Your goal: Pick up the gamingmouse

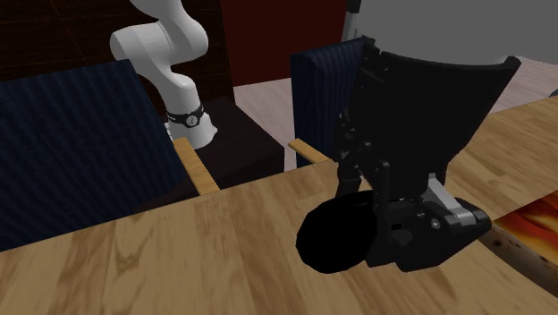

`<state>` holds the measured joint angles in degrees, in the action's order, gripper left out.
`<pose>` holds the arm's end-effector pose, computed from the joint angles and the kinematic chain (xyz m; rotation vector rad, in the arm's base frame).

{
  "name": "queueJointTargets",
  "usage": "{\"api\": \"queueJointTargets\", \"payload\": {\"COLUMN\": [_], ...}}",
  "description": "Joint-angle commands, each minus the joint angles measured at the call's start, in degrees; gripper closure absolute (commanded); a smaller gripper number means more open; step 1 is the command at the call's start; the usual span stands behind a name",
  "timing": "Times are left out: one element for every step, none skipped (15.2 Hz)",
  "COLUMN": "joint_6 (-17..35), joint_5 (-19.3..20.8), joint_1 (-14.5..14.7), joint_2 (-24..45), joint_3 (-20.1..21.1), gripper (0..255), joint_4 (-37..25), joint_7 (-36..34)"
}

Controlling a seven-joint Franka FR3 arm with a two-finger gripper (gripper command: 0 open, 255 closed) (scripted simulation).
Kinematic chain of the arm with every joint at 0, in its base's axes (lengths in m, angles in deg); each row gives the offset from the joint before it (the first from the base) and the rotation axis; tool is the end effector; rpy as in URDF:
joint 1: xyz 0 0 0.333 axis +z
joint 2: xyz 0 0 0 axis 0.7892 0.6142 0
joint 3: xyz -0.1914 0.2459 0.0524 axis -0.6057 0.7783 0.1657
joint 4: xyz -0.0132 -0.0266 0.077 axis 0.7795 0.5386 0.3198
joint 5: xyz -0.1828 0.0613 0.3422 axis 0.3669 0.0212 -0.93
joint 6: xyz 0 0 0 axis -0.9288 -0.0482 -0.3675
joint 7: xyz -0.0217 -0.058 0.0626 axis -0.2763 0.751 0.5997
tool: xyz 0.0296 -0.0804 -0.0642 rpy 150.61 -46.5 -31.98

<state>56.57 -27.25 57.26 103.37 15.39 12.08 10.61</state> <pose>0.6841 0.0227 0.4775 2.5730 1.6558 0.0090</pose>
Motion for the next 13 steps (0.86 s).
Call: {"api": "queueJointTargets", "payload": {"joint_6": [-1.5, -2.3, -3.1, -3.9, -4.6, -5.5, -6.3, -7.1, -7.9, -8.8, -9.7, -9.8, -9.8], "joint_5": [0.0, 0.0, 0.0, -0.1, -0.1, -0.1, -0.1, -0.1, -0.1, -0.1, -0.1, -0.2, -0.2], "joint_1": [0.0, 0.0, 0.0, 0.0, -0.1, -0.1, -0.1, -0.1, -0.1, -0.1, -0.1, -0.1, -0.1], "joint_2": [0.0, 0.0, 0.0, 0.0, 0.1, 0.2, 0.2, 0.4, 0.5, 0.6, 0.8, 0.8, 0.8], "joint_3": [0.0, 0.0, 0.0, 0.0, 0.0, 0.0, 0.0, 0.0, 0.0, 0.0, 0.0, 0.0, 0.0], "gripper": [255, 255, 255, 255, 255, 255, 255, 255, 255, 255, 255, 255, 255], "joint_4": [-1.5, -2.3, -3.1, -3.9, -4.7, -5.6, -6.5, -7.5, -8.4, -9.4, -10.5, -10.6, -10.6], "joint_7": [0.1, 0.1, 0.2, 0.2, 0.3, 0.3, 0.4, 0.4, 0.5, 0.5, 0.6, 0.6, 0.6]}}
